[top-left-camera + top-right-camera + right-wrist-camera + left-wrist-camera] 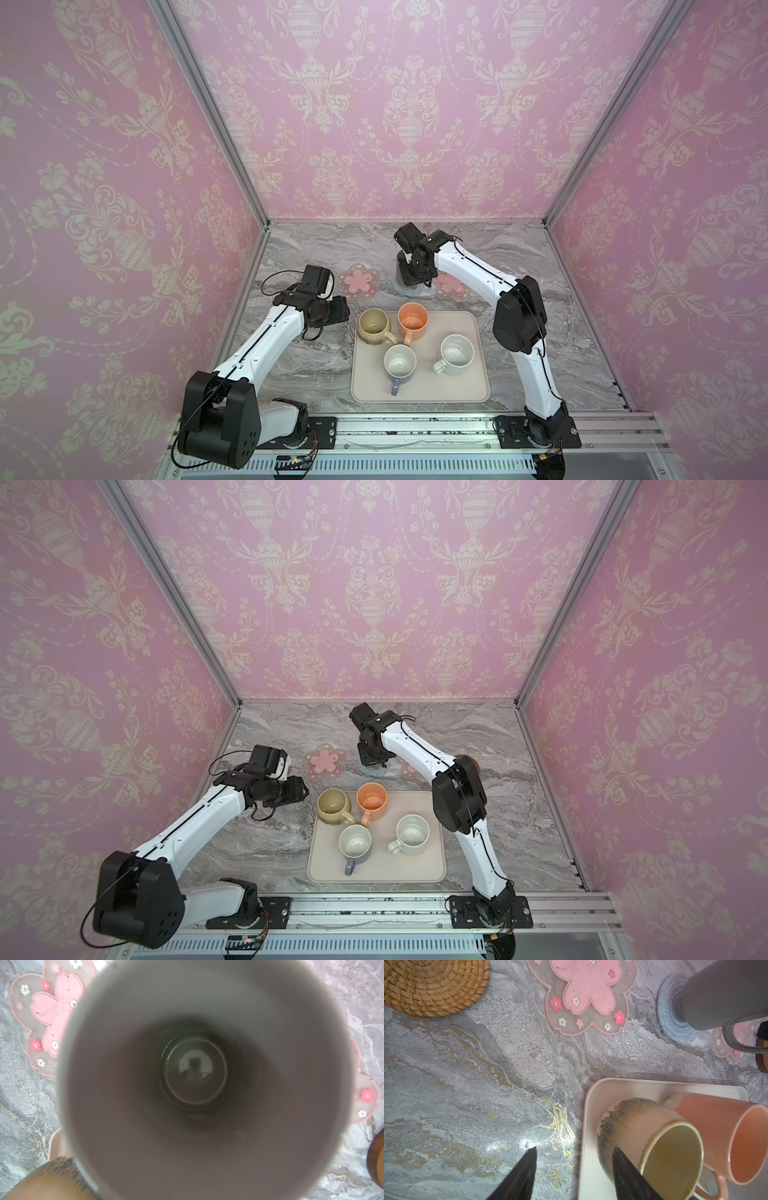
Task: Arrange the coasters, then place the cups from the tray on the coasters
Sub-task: 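Lower the grey mug with the right gripper onto the blue knitted coaster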
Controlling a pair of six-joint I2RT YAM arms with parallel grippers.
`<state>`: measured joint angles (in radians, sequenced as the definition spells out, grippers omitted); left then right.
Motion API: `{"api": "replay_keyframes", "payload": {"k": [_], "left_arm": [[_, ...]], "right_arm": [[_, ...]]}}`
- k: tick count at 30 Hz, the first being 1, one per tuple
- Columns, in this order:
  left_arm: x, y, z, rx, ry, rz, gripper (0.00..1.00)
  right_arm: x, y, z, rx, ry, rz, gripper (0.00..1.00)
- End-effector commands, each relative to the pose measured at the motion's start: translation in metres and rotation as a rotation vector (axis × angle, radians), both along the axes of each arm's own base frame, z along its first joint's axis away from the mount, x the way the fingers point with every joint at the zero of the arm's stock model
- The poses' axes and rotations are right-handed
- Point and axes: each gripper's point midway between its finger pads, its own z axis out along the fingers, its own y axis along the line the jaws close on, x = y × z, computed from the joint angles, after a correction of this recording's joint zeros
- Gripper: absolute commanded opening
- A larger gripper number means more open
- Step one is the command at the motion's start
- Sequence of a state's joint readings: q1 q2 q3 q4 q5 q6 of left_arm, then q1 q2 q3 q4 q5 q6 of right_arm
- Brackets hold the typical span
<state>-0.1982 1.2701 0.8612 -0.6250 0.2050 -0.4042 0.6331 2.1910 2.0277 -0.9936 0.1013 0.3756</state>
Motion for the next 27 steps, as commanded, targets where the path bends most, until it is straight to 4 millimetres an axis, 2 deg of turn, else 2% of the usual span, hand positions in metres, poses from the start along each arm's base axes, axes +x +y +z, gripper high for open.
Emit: {"api": "replay_keyframes", "payload": {"k": [1,27], "left_arm": [[-0.004,-0.001,-0.006,-0.006,0.022,-0.019,0.61],[-0.007,-0.003,-0.004,-0.027,0.027,-0.015,0.61]], "right_arm": [[0.013,0.001,0.004,0.033,-0.039,-0.047,0.0],[0.007,0.005,-0.01,0.042,-0.005,-0.042,0.0]]}}
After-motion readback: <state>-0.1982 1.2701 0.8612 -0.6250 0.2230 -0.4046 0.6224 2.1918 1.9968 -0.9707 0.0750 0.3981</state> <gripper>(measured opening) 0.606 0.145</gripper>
